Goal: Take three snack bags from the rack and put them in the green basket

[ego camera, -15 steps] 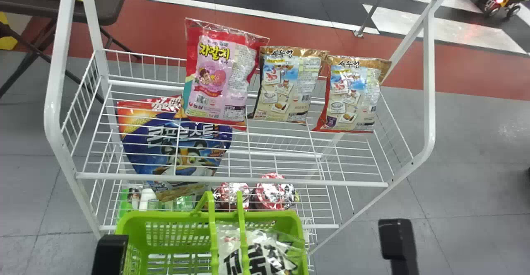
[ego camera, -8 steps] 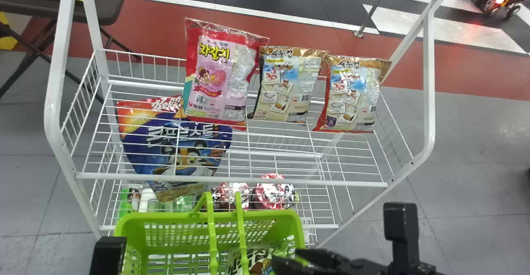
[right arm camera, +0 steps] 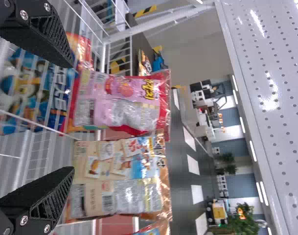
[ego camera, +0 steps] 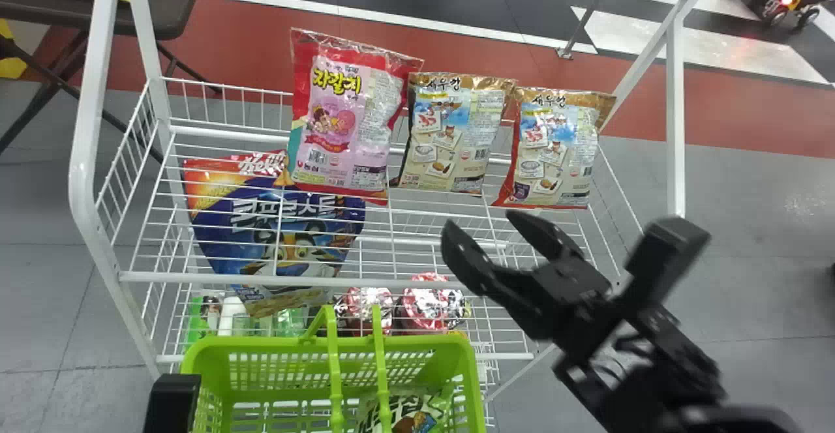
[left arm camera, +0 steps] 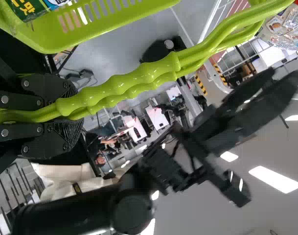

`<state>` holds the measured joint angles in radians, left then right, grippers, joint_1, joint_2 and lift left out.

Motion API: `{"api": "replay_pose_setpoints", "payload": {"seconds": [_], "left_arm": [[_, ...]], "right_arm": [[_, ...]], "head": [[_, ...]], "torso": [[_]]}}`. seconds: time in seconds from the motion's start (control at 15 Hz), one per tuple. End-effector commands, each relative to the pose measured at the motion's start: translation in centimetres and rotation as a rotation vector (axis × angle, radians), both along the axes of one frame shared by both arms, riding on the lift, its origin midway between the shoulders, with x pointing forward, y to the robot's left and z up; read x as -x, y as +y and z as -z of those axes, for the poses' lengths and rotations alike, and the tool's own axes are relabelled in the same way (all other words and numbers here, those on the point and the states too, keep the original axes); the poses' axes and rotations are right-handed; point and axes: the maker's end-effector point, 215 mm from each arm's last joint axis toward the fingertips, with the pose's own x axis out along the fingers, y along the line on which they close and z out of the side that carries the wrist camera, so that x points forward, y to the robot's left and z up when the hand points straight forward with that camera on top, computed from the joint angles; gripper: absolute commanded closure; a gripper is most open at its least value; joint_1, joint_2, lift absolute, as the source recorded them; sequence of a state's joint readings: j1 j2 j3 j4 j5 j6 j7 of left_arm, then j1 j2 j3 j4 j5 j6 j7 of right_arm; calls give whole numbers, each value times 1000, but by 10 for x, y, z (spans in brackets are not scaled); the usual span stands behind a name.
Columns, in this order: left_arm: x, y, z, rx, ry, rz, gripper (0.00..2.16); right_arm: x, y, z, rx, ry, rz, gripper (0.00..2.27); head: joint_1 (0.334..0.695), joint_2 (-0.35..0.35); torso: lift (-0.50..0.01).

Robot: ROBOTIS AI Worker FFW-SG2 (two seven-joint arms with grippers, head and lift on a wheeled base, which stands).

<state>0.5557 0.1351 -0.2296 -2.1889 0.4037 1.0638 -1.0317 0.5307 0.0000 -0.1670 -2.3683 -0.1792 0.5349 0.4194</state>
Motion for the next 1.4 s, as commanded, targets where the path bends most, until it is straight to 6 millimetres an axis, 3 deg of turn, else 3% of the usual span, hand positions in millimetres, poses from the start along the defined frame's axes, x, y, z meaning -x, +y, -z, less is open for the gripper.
{"api": "replay_pose_setpoints", "payload": {"seconds": [0.0,0.2,0.4,0.6,0.73,0.87,0.93,1.0,1.07,1.33], "left_arm": [[4,-3,5,-23,-9,15,1366],[8,1,11,-32,3,25,1366],[7,8,13,-39,2,24,1366],[5,14,14,-43,2,24,1366],[5,15,14,-46,0,26,1366],[5,14,14,-46,-3,24,1366],[4,11,14,-44,-6,23,1366],[5,8,14,-44,-7,28,1366],[6,6,14,-48,-9,34,1366],[6,7,14,-53,-14,35,1366]], "right_arm": [[-50,44,5,28,-24,-38,63],[-102,76,27,115,-17,-56,66],[-138,78,43,169,-29,-5,66],[-163,74,61,168,-7,8,76],[-170,82,66,118,12,-23,140],[-170,93,67,94,16,-68,427],[-170,100,61,89,6,-107,842],[-168,106,60,87,1,-135,1558],[-167,106,60,87,1,-140,1949],[-154,104,61,101,4,-154,2121]], "head": [[695,-350],[695,-350],[695,-326],[695,-293],[695,-279],[695,-265],[695,-251],[695,-245],[695,-239],[695,-243]], "torso": [[-8],[-8],[-8],[-8],[-8],[-8],[-8],[-8],[-8],[-8]]}}
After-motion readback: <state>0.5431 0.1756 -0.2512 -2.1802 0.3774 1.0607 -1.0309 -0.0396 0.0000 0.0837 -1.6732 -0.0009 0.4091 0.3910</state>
